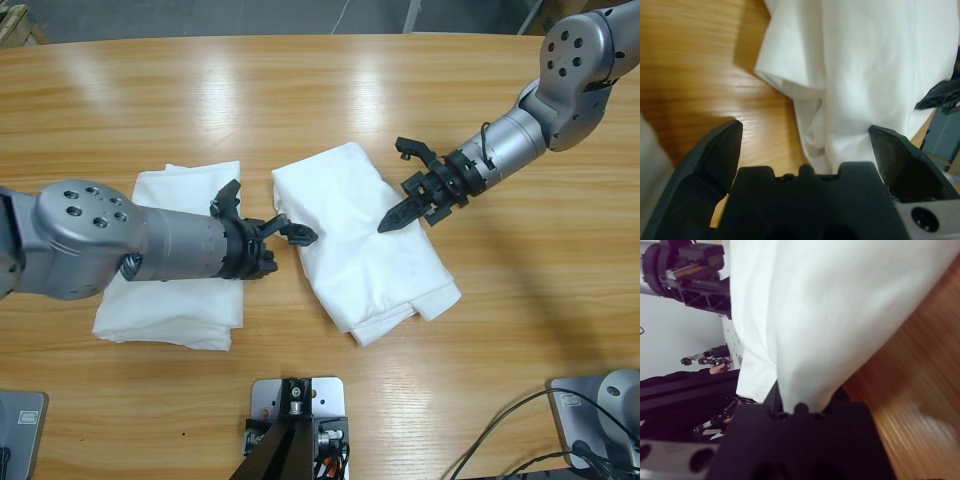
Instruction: Fold clothes
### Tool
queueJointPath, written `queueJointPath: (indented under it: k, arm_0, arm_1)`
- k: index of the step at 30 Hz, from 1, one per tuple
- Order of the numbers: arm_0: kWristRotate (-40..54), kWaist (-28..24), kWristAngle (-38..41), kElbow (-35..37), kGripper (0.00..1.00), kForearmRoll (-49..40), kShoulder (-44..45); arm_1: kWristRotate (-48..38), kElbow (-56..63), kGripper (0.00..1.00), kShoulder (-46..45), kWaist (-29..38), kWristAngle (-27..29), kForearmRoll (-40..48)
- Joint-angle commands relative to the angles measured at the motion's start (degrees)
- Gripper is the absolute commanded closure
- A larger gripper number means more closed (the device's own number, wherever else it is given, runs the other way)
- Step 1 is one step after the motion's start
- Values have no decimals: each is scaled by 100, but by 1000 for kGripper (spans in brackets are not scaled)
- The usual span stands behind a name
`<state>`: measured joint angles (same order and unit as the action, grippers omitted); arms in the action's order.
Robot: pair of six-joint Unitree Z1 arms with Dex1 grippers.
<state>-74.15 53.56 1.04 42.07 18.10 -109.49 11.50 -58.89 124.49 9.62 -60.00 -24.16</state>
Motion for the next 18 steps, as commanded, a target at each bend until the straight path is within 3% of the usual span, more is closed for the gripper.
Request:
queueJointPath:
  k: [1, 9, 18]
  arm_0:
    - [-349, 58, 137, 115, 48, 1, -632]
    - [-646, 274, 246, 722, 55, -164, -941]
    - [-912, 339, 197, 873, 46, -236, -1073]
  arm_1:
    - [-25, 86, 1000, 52, 66, 129, 41]
    - [-25, 88, 1000, -2, 64, 129, 37]
    - [2, 79, 1000, -6, 64, 129, 43]
